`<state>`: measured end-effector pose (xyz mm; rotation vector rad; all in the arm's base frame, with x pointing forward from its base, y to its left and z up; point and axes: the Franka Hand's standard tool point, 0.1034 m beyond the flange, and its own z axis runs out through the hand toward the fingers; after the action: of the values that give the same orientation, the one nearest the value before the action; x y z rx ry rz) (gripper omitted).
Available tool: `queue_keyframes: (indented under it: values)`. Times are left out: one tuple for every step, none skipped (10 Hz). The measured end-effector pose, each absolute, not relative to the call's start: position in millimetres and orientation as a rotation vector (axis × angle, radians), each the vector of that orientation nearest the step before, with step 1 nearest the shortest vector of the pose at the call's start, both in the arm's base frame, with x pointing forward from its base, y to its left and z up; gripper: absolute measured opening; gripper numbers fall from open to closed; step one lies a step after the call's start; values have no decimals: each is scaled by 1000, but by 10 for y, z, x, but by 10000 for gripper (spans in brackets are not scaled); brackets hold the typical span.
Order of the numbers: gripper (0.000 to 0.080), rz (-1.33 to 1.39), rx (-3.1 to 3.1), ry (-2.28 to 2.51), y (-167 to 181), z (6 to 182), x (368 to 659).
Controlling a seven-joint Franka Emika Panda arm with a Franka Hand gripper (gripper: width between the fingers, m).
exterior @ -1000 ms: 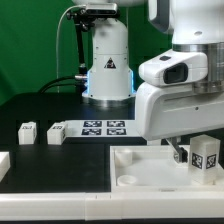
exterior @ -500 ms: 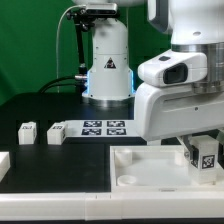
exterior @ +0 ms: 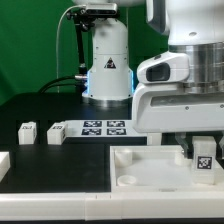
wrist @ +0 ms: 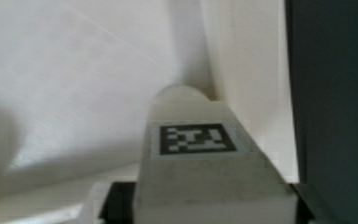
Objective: Assemble one leg
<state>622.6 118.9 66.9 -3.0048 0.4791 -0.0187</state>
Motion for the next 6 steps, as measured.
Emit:
queue_keyframes:
  values:
    - [291, -7, -2962, 693, 1182, 663, 6224]
    - [291, 2, -2920, 851, 1179, 663, 6224]
    - [293, 15, -2852, 1050, 1170, 658, 6224]
    - [293, 22, -2803, 1175, 1168, 657, 6225]
    - [293, 31, -2698, 1400, 1182, 656, 6224]
    - [293, 39, -2621, 1543, 1188, 654, 6222]
